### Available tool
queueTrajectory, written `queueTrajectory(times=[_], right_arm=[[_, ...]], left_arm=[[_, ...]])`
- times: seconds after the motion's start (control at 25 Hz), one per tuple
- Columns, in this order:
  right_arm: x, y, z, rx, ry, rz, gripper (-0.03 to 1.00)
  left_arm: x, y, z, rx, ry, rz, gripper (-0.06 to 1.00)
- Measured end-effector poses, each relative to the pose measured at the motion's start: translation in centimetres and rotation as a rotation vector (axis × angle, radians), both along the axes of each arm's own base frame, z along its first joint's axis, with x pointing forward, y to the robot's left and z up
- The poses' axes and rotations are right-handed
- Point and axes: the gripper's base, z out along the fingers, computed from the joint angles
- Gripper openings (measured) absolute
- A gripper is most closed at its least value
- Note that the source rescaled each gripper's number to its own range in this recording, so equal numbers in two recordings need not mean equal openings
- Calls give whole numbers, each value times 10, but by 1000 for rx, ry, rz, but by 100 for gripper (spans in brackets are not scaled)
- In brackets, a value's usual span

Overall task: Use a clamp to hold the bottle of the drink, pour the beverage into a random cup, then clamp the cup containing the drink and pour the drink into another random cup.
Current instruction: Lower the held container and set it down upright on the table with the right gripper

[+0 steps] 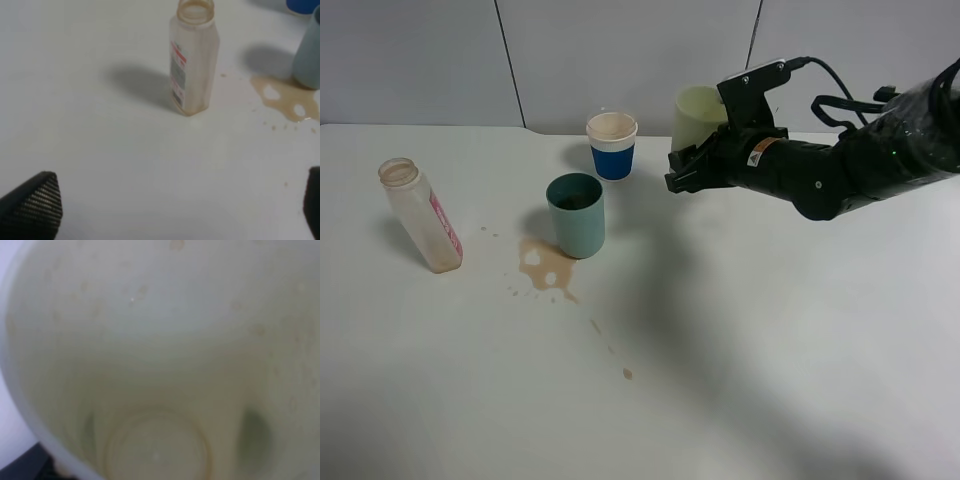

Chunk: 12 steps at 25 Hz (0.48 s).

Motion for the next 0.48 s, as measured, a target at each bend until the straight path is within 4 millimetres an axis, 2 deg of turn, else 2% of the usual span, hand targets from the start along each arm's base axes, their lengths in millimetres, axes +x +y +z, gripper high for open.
queueTrajectory(times=[0.48], right_arm=[[6, -7, -40, 18, 70, -47, 0]], left_arm=[[0, 0, 0, 0, 0, 0, 93]])
